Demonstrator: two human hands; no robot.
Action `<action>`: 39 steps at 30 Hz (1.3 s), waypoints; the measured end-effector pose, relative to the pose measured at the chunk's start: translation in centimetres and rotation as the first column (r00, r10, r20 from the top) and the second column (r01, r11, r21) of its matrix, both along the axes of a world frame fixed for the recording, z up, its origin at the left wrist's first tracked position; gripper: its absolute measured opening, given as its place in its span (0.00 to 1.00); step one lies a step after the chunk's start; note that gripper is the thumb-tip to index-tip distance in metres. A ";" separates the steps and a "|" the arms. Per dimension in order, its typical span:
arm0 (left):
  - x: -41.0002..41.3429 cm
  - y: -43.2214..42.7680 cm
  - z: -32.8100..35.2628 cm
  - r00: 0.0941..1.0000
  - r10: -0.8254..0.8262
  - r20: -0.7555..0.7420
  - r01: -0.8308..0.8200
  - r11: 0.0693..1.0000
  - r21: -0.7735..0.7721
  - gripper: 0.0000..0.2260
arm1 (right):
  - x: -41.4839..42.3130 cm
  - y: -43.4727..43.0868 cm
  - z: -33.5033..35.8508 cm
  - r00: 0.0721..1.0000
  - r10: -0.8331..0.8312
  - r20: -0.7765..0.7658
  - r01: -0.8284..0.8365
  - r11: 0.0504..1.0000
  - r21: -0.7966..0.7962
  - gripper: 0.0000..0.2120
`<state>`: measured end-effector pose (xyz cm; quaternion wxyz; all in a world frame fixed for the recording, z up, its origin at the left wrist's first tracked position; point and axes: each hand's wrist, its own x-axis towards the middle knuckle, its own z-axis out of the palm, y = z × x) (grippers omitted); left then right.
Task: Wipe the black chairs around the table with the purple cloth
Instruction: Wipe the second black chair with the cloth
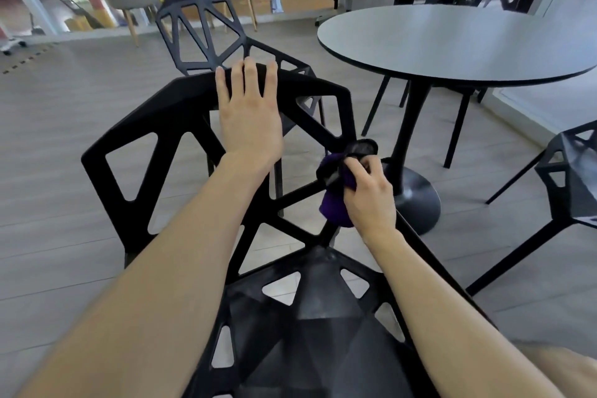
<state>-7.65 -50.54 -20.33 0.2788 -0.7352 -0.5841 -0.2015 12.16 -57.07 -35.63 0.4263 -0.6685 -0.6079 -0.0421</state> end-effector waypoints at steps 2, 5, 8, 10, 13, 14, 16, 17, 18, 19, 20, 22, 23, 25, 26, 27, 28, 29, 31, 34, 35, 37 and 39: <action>0.0 0.2 0.1 1.000 0.003 0.010 -0.003 1.000 -0.014 0.48 | -2.5 0.2 0.0 0.978 -0.084 -0.192 0.073 0.995 -0.064 0.21; 0.0 0.1 0.1 1.000 0.001 -0.001 -0.001 1.000 -0.020 0.48 | -7.8 -1.3 -1.3 0.944 -0.034 -0.329 -0.002 0.994 -0.109 0.22; -0.2 0.3 -0.3 1.000 -0.013 -0.002 0.013 1.000 0.000 0.46 | -10.3 -2.1 -2.6 0.968 0.113 -0.225 -0.155 0.971 -0.180 0.22; -0.4 0.3 -0.5 1.000 -0.021 -0.020 0.021 1.000 0.002 0.47 | -8.5 -1.7 -1.8 0.969 0.068 -0.235 -0.093 0.991 -0.098 0.22; -0.5 0.6 -0.7 1.000 -0.018 -0.021 0.019 0.999 0.027 0.50 | -4.3 -1.0 -0.9 0.913 -0.203 -0.355 0.221 0.975 0.013 0.21; -0.4 0.7 -0.9 1.000 -0.017 -0.019 0.018 0.999 0.026 0.50 | -4.1 -0.9 -0.8 0.910 -0.235 -0.342 0.245 0.970 -0.016 0.22; -0.2 0.8 -1.1 0.999 -0.031 -0.010 0.031 0.999 0.017 0.51 | -5.8 -1.2 -1.2 0.955 -0.134 -0.264 0.103 0.987 -0.127 0.20; -0.2 0.7 -1.1 0.999 -0.034 -0.006 0.035 0.999 0.009 0.52 | -6.7 -1.6 -1.5 0.962 -0.047 -0.271 -0.005 0.982 -0.187 0.18; -0.4 0.7 -0.9 0.999 -0.038 -0.007 0.038 0.999 -0.008 0.53 | -7.1 -2.1 -1.6 0.952 0.015 -0.307 -0.091 0.968 -0.235 0.16; -0.7 0.6 -0.8 0.999 -0.042 -0.008 0.042 0.998 -0.037 0.54 | -7.0 -2.6 -1.5 0.927 0.049 -0.372 -0.157 0.951 -0.266 0.15; -1.1 0.3 -0.6 0.998 -0.055 0.007 0.055 0.996 -0.068 0.54 | -6.6 -3.3 -1.3 0.892 0.051 -0.449 -0.194 0.941 -0.278 0.15; -1.9 -1.2 -0.7 0.980 -0.122 0.155 0.143 0.981 -0.132 0.49 | -5.6 -5.1 -0.1 0.814 0.025 -0.581 -0.212 0.943 -0.257 0.15; -2.2 -2.7 -1.1 0.945 -0.168 0.281 0.216 0.965 -0.151 0.43 | -5.2 -6.1 0.4 0.773 0.020 -0.634 -0.215 0.949 -0.232 0.15; -2.7 -7.1 -3.3 0.794 -0.213 0.569 0.374 0.910 -0.181 0.28 | -4.8 -8.1 1.6 0.692 0.007 -0.722 -0.207 0.960 -0.189 0.12; -2.8 -9.8 -4.7 0.687 -0.165 0.708 0.448 0.863 -0.233 0.22 | -4.9 -9.1 2.1 0.655 -0.004 -0.756 -0.196 0.965 -0.175 0.11; -2.9 -12.8 -6.0 0.566 -0.052 0.823 0.521 0.796 -0.308 0.20 | -5.1 -10.1 2.7 0.605 -0.015 -0.796 -0.186 0.970 -0.159 0.09; -2.9 -15.6 -7.2 0.448 0.076 0.891 0.596 0.717 -0.361 0.21 | -5.3 -11.1 3.2 0.542 -0.023 -0.840 -0.178 0.974 -0.141 0.09; -2.9 -18.0 -8.4 0.364 0.171 0.916 0.660 0.646 -0.383 0.24 | -5.5 -12.1 3.6 0.474 -0.025 -0.880 -0.175 0.977 -0.122 0.08; -3.2 -21.4 -10.0 0.302 0.256 0.918 0.727 0.562 -0.396 0.24 | -6.1 -14.0 4.1 0.384 -0.031 -0.923 -0.179 0.978 -0.107 0.08; -4.2 -23.8 -10.4 0.260 0.331 0.907 0.745 0.529 -0.406 0.17 | -6.8 -17.1 4.7 0.356 -0.030 -0.934 -0.184 0.978 -0.101 0.10; -4.6 -24.3 -10.0 0.265 0.332 0.905 0.750 0.519 -0.409 0.14 | -6.9 -18.1 5.0 0.357 -0.040 -0.933 -0.188 0.976 -0.113 0.12; -5.3 -24.9 -8.7 0.305 0.278 0.911 0.738 0.536 -0.410 0.09 | -6.4 -19.9 5.3 0.350 -0.094 -0.932 -0.224 0.958 -0.181 0.19; -5.8 -25.3 -7.2 0.393 0.191 0.900 0.701 0.571 -0.427 0.07 | -5.2 -21.7 5.3 0.387 -0.181 -0.904 -0.300 0.903 -0.309 0.34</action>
